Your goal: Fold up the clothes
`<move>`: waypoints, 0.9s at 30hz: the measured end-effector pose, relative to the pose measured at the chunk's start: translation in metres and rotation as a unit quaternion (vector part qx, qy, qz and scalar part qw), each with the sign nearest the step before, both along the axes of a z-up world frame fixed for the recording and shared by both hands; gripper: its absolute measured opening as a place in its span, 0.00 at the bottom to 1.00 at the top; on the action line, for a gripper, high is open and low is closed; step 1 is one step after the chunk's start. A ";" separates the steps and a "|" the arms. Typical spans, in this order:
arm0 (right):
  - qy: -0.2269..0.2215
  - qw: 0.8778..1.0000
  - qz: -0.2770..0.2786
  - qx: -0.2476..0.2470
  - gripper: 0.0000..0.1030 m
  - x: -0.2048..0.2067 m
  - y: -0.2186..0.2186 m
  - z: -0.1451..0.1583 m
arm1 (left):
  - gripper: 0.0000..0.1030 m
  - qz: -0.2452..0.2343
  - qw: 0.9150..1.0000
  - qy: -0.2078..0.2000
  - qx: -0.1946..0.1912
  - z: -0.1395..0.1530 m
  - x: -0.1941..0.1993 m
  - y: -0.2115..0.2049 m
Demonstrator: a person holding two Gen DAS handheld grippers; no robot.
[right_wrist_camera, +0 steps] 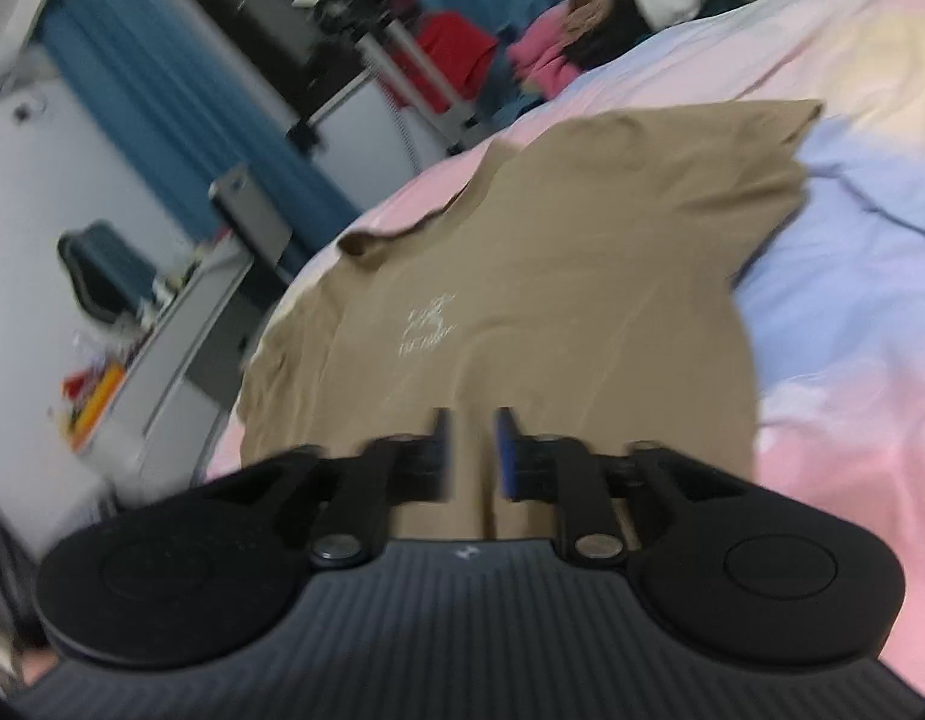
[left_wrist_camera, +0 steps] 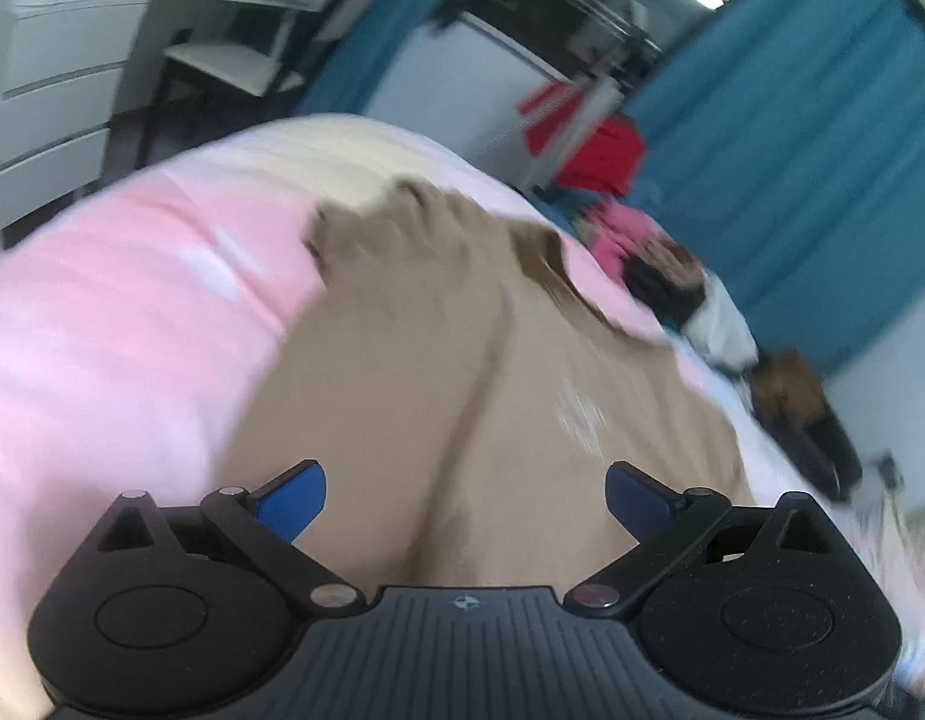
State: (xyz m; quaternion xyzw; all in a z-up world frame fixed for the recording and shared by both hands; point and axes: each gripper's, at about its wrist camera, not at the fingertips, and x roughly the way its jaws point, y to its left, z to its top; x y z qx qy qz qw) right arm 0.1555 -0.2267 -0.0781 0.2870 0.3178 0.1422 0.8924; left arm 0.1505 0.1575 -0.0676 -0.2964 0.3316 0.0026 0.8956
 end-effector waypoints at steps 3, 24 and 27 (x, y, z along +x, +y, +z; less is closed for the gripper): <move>0.009 0.999 0.000 0.032 0.67 0.013 -0.003 -0.010 | 0.96 0.057 0.998 0.003 -0.011 0.000 0.041 0.036; 0.078 0.992 0.017 0.097 0.67 0.066 -0.011 -0.057 | 0.14 0.100 0.993 -0.065 -0.012 -0.029 0.165 0.065; 0.074 0.993 0.016 0.089 0.67 0.061 -0.010 -0.054 | 0.14 -0.011 0.981 -0.127 0.149 -0.003 0.165 0.004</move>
